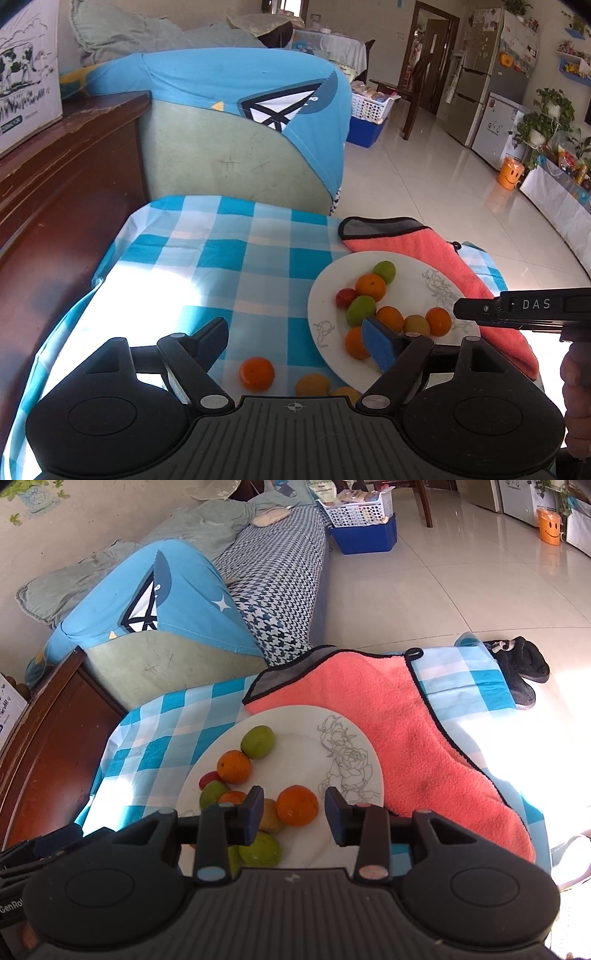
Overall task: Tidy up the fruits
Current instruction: 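Move both tools back toward the remaining fruits beside the plate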
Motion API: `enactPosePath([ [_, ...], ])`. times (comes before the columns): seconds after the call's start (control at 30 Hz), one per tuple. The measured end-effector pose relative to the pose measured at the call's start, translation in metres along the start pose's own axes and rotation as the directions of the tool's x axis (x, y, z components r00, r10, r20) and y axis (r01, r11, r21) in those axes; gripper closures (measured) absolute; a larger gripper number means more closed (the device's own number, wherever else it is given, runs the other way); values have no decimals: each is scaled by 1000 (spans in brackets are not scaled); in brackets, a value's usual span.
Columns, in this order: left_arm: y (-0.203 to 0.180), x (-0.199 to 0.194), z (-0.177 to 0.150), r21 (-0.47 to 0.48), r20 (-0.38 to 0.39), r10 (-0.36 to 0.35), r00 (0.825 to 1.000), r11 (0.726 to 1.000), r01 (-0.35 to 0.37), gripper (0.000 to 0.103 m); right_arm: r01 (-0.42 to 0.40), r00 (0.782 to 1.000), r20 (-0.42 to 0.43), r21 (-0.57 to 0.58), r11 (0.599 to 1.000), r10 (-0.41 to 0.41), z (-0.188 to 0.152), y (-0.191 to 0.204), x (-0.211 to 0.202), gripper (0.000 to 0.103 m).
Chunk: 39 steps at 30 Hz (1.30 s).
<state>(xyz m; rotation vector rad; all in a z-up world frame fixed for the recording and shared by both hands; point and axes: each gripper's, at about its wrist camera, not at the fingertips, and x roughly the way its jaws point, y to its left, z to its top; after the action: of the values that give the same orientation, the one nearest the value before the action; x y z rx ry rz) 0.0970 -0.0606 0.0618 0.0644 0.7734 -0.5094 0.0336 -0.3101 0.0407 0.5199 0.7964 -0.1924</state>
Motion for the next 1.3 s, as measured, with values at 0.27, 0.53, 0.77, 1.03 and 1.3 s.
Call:
enactPosePath([
  [0.27, 32, -15, -23, -100, -30, 69, 997, 992, -72, 22, -85, 996, -2, -117, 989, 86, -24, 27, -11, 64],
  [0.53, 42, -7, -43, -85, -119, 161, 980, 981, -171, 22, -187, 982, -75, -235, 954, 174, -64, 58, -5, 64],
  [0.77, 55, -6, -50, -105, -151, 185, 971, 974, -202, 22, -215, 976, -97, -302, 929, 194, -79, 76, 8, 64],
  [1.03, 57, -4, -54, -120, -167, 176, 970, 973, -197, 22, -179, 984, -82, -368, 913, 160, -83, 86, 23, 64],
  [1.3, 57, -2, -55, -121, -173, 178, 969, 972, -201, 22, -162, 987, -67, -436, 885, 148, -88, 96, 32, 65],
])
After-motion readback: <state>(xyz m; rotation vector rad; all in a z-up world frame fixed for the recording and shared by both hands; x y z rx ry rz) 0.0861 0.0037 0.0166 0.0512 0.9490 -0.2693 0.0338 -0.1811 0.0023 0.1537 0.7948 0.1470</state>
